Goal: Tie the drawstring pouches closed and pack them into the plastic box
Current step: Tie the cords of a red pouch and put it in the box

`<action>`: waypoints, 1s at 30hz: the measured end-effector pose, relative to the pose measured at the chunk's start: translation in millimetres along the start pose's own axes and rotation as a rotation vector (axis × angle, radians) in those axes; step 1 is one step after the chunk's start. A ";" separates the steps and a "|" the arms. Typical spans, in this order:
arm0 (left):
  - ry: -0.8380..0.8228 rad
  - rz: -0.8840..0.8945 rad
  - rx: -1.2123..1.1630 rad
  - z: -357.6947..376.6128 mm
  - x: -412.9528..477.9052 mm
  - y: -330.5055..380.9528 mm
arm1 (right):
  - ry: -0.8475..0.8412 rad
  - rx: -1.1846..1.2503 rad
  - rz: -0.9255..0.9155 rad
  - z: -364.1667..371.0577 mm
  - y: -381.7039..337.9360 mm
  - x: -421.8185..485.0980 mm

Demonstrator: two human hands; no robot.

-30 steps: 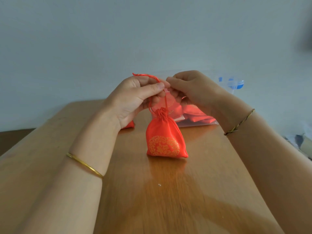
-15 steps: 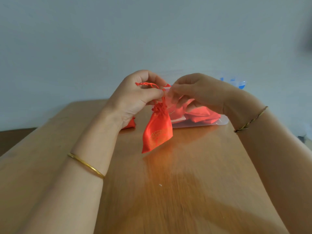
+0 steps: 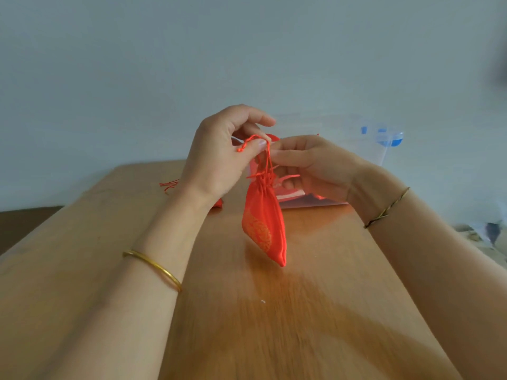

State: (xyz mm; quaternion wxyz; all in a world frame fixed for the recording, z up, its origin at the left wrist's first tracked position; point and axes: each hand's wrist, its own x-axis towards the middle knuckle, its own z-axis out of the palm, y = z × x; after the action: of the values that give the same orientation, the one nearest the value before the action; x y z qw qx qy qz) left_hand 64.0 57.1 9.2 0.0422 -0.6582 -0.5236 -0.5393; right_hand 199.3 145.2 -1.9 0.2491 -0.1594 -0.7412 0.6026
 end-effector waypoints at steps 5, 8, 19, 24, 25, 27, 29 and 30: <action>0.003 -0.106 -0.002 0.1 0.8 -8.4 | 0.155 -0.084 -0.041 1.5 -7.4 -0.2; -0.069 -0.218 -0.080 -3.6 -0.3 -11.7 | 0.191 -0.138 -0.041 0.3 -9.4 -1.1; -0.099 -0.371 0.082 -17.9 -2.8 -29.8 | 0.452 -0.132 -0.040 -5.6 -1.5 0.8; 0.019 -0.533 -0.075 -11.8 -5.2 -30.5 | 0.379 0.414 -0.055 1.5 6.5 7.8; 0.063 -0.592 -0.214 -7.8 -4.3 -28.3 | 0.329 0.594 -0.032 3.1 7.1 8.5; 0.142 -0.695 -0.614 -1.8 -2.5 -25.6 | 0.291 0.797 0.017 4.4 10.1 10.0; 0.228 -0.747 -0.913 -0.2 -1.7 -24.8 | 0.343 0.754 0.074 3.0 13.1 10.6; 0.267 -0.768 -0.960 0.6 -1.8 -25.1 | 0.381 0.685 0.093 2.0 15.3 11.1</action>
State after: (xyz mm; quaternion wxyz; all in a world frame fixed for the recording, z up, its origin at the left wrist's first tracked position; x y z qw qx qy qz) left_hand 46.2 67.5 -5.2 -0.3898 -0.2955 -0.4124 -0.7686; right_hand 188.1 152.9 -15.1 0.3933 -0.2094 -0.4295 0.7855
